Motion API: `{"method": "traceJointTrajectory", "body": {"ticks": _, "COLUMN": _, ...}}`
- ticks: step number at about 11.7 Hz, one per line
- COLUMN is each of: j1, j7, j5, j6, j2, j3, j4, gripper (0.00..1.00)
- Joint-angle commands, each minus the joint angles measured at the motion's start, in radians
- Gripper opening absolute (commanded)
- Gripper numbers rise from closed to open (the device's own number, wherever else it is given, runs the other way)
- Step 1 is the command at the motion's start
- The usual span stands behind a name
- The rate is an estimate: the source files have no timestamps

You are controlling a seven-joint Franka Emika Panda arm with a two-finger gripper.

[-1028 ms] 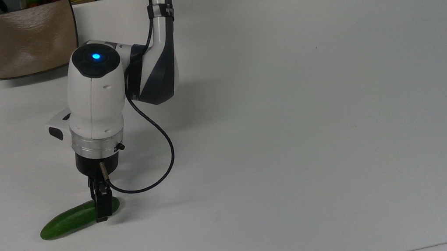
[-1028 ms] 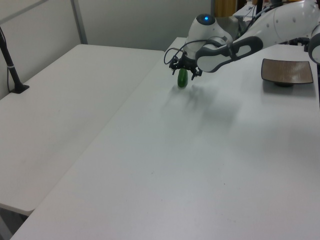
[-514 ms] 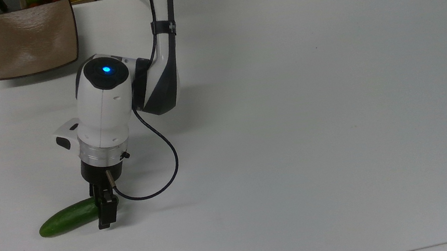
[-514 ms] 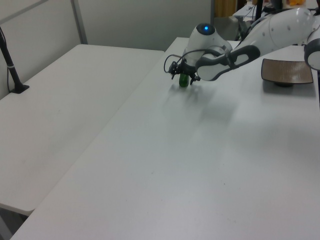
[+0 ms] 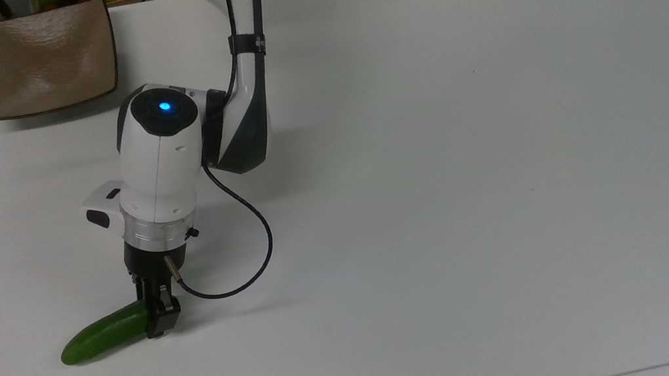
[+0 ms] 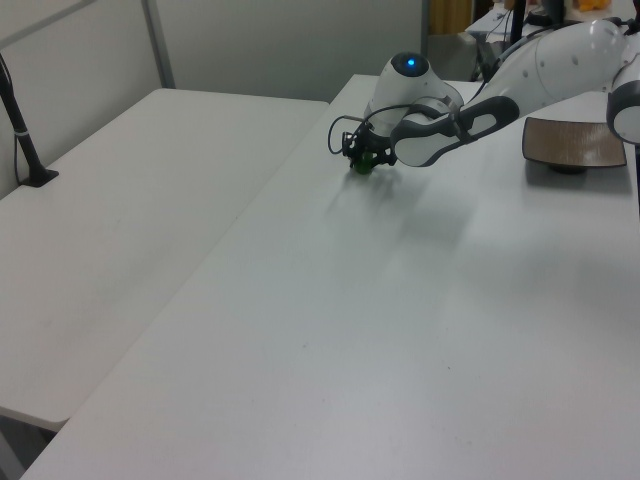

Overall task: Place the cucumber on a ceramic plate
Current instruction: 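Lift the cucumber and carry it over the brown ceramic plate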

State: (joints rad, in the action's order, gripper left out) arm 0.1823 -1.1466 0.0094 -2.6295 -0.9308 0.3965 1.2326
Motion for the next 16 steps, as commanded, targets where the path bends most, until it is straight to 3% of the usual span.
{"method": "traceJointTrajectory", "body": {"ticks": 1, "j1": -0.02, "j7": 0.039, "j5": -0.005, "j6": -0.017, "j2": 0.078, "j3": 0.005, "j4": 0.028, "gripper": 0.16}}
{"method": "traceJointTrajectory", "body": {"ticks": 2, "j1": -0.023, "j7": 0.059, "j5": -0.006, "j6": -0.017, "j2": 0.113, "j3": -0.005, "j4": 0.047, "gripper": 0.15}}
{"method": "traceJointTrajectory", "body": {"ticks": 5, "j1": -0.084, "j7": 0.213, "j5": -0.009, "j6": 0.015, "j2": 0.315, "j3": -0.115, "j4": 0.215, "gripper": 0.15}}
{"method": "traceJointTrajectory", "body": {"ticks": 8, "j1": -0.147, "j7": 0.459, "j5": -0.002, "j6": 0.225, "j2": 0.484, "j3": -0.211, "j4": 0.352, "gripper": 0.15}}
{"method": "traceJointTrajectory", "body": {"ticks": 10, "j1": -0.167, "j7": 0.585, "j5": 0.007, "j6": 0.321, "j2": 0.594, "j3": -0.231, "j4": 0.453, "gripper": 0.15}}
{"method": "traceJointTrajectory", "body": {"ticks": 13, "j1": -0.193, "j7": 0.75, "j5": 0.011, "j6": 0.336, "j2": 0.823, "j3": -0.238, "j4": 0.701, "gripper": 0.15}}
{"method": "traceJointTrajectory", "body": {"ticks": 14, "j1": -0.208, "j7": 0.83, "j5": 0.011, "j6": 0.414, "j2": 0.877, "j3": -0.237, "j4": 0.753, "gripper": 0.15}}
{"method": "traceJointTrajectory", "body": {"ticks": 16, "j1": -0.253, "j7": 1.011, "j5": 0.011, "j6": 0.685, "j2": 0.923, "j3": -0.229, "j4": 0.76, "gripper": 0.15}}
